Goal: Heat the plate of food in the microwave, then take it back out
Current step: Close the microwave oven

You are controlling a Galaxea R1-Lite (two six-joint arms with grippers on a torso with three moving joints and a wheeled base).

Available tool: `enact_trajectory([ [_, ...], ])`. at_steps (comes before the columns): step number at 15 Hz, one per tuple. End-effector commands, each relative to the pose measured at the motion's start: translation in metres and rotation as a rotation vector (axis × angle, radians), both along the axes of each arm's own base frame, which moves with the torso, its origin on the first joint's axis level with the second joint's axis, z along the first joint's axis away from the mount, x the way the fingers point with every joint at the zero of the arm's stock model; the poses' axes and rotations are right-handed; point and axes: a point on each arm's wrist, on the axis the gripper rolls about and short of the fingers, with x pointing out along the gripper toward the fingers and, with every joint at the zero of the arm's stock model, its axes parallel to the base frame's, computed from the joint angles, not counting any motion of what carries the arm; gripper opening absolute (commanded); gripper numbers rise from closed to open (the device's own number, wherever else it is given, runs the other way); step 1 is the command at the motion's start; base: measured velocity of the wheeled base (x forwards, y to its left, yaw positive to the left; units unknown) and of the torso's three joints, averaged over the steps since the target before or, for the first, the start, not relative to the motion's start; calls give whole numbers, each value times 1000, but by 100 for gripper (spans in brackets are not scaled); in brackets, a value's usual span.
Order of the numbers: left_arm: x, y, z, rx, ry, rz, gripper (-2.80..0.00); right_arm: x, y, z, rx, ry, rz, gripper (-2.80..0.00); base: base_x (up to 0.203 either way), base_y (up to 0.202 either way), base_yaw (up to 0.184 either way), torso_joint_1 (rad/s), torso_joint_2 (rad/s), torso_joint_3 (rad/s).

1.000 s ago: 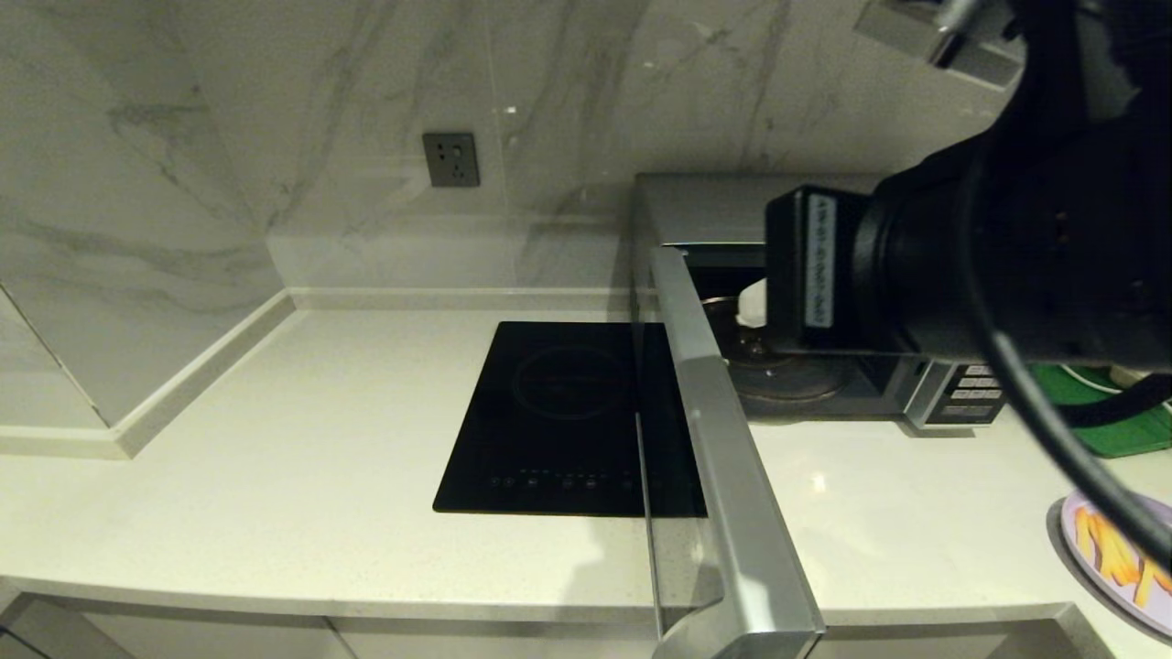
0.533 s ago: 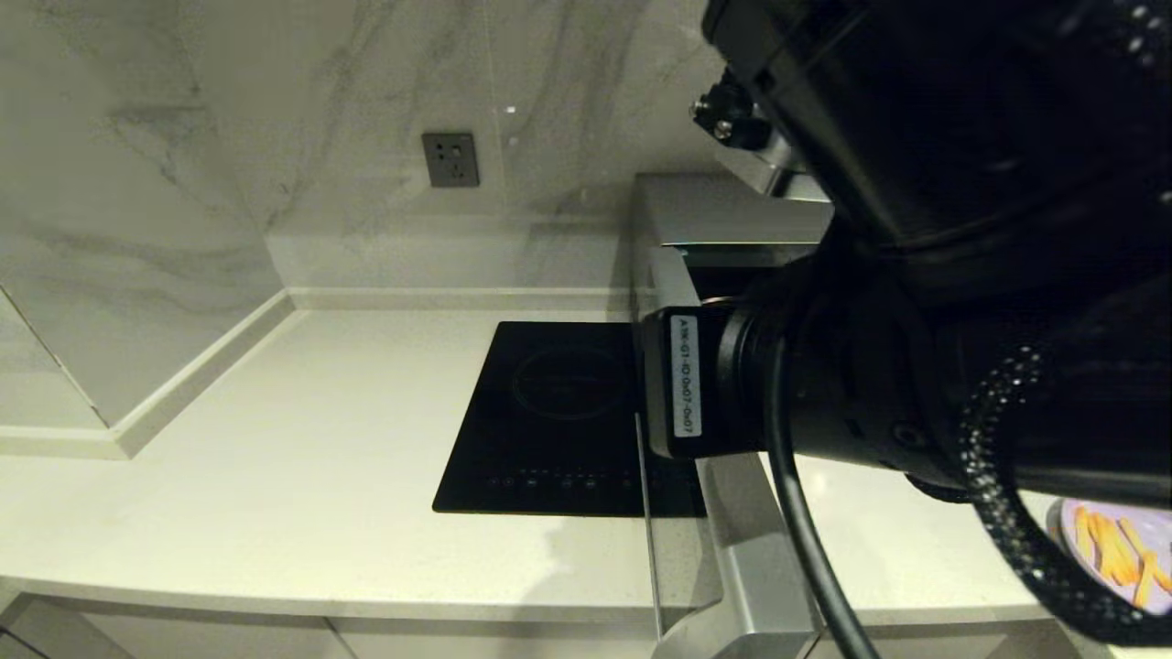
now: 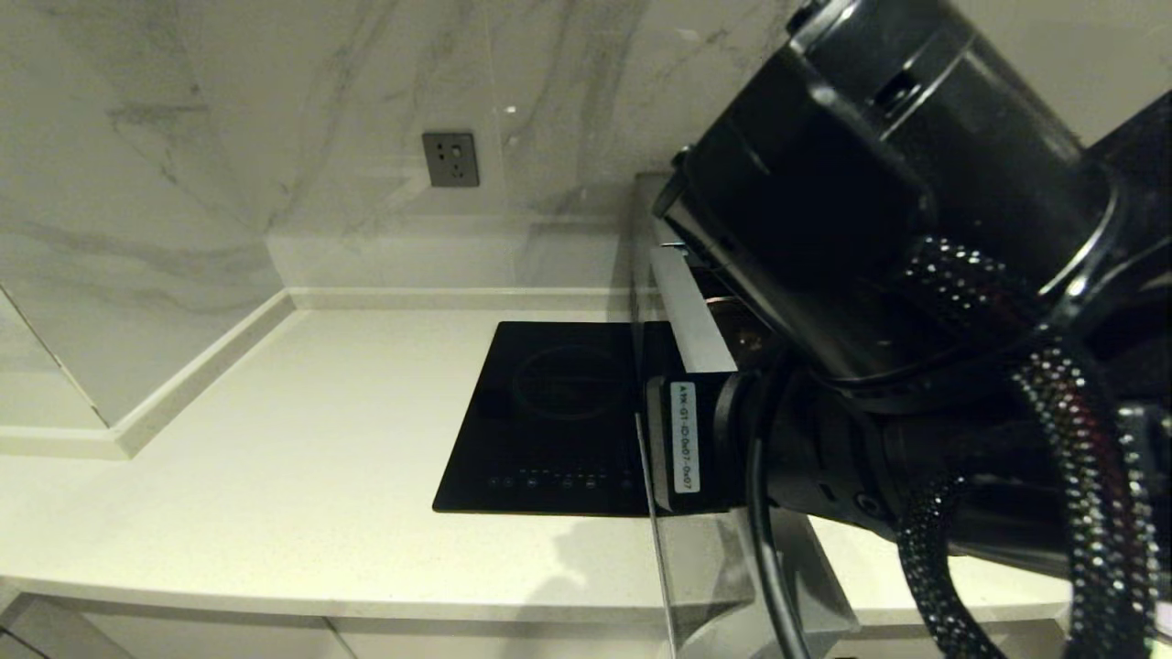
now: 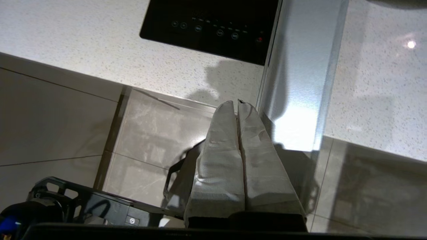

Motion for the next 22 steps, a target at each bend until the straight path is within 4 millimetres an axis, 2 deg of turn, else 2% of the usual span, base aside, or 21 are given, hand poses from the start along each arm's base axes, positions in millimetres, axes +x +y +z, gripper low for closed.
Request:
enact_trajectory([
  [1, 0, 0, 0, -1, 0, 1, -280, -1, -8, -5, -16, 13, -25, -280, 0, 0, 0, 0, 0, 0],
  [4, 0, 0, 0, -1, 0, 1, -280, 11, -34, -14, -28, 42, -138, -280, 0, 0, 0, 0, 0, 0],
  [7, 0, 0, 0, -1, 0, 1, -280, 35, -68, -26, -21, 82, -332, -280, 0, 0, 0, 0, 0, 0],
  [9, 0, 0, 0, -1, 0, 1, -280, 41, -90, -35, -4, 110, -453, -280, 0, 0, 0, 0, 0, 0],
  [12, 0, 0, 0, -1, 0, 1, -280, 51, -115, -32, 56, 100, -578, -280, 0, 0, 0, 0, 0, 0],
  [16, 0, 0, 0, -1, 0, 1, -280, 77, -147, -24, 113, 33, -715, -280, 0, 0, 0, 0, 0, 0],
  [22, 0, 0, 0, -1, 0, 1, -280, 129, -220, -21, 131, -73, -963, -280, 0, 0, 0, 0, 0, 0],
])
